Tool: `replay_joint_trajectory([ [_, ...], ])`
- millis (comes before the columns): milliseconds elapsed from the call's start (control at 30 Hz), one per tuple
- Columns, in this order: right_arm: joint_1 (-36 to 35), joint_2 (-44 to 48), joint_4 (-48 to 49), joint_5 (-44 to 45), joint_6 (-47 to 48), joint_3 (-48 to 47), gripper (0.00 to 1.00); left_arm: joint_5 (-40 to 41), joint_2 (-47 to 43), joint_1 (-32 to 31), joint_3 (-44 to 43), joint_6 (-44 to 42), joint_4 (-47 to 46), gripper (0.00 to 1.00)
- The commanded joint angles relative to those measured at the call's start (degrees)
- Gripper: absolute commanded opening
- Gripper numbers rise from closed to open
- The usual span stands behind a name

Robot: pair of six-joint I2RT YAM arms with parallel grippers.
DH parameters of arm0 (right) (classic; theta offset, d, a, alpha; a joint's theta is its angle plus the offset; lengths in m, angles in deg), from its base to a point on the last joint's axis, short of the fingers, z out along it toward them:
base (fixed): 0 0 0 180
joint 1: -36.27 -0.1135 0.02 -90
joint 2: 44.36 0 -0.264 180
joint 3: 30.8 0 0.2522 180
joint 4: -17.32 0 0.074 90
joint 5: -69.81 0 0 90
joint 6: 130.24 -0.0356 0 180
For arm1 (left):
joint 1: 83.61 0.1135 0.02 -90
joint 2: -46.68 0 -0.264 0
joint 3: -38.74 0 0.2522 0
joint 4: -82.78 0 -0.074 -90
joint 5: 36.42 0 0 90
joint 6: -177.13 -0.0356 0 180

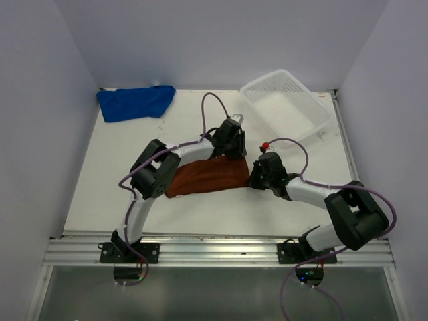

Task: Roll the towels
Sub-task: Roll the towel

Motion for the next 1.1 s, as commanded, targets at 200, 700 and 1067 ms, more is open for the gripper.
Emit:
replay_joint_trajectory([
  [200, -0.13, 1.00, 1.75, 0.28, 0.82, 0.88, 0.00, 6.52, 4.06, -2.25, -4.48, 1.15, 5.85, 0.42],
  [700, -0.39, 5.13, 1.31, -0.25, 1.79, 3.42, 0.00, 18.03, 10.39, -5.59, -12.56, 2.11, 19.11, 0.31],
  [1067, -0.30, 7.24, -1.76, 0.37, 2.41, 3.60, 0.00, 18.39, 13.03, -5.86, -13.45, 4.84, 19.47, 0.04],
])
